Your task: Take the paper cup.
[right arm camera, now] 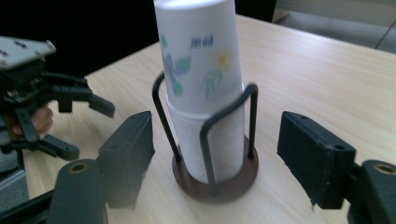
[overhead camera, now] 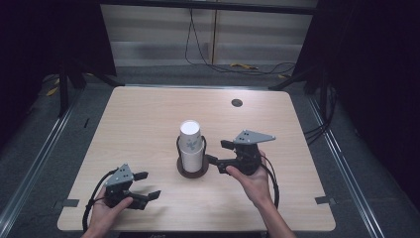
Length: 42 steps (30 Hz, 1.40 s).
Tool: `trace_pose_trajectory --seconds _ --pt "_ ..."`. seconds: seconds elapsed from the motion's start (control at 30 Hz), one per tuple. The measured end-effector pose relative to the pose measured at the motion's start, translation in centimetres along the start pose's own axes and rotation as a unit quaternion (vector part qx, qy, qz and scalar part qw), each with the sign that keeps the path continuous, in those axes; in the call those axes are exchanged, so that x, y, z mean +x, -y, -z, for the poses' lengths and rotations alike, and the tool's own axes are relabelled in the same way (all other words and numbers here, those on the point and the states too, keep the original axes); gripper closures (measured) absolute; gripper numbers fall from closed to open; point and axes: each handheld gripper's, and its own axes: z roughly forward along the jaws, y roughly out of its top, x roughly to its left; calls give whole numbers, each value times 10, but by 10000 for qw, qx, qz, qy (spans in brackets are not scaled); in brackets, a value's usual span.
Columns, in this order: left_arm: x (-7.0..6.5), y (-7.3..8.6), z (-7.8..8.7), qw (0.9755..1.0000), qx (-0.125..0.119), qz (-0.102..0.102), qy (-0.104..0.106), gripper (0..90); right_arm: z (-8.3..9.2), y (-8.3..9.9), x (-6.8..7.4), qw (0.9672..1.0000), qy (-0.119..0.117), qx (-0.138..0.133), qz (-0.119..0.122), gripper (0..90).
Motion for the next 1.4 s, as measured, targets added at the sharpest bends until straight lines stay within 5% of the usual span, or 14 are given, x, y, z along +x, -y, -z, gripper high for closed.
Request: trace_pose_trajectory --seconds 0.3,0.67,1.4 --pt "0 0 1 10000 -29 -27 -9 168 -14 -20 2 9998 -116 22 186 275" --pt "1 1 1 10000 -19 0 21 171 -32 -39 1 9992 -151 305 215 205" --pt "2 3 0 10000 66 -32 43 172 -63 -68 6 9953 -236 806 482 233"
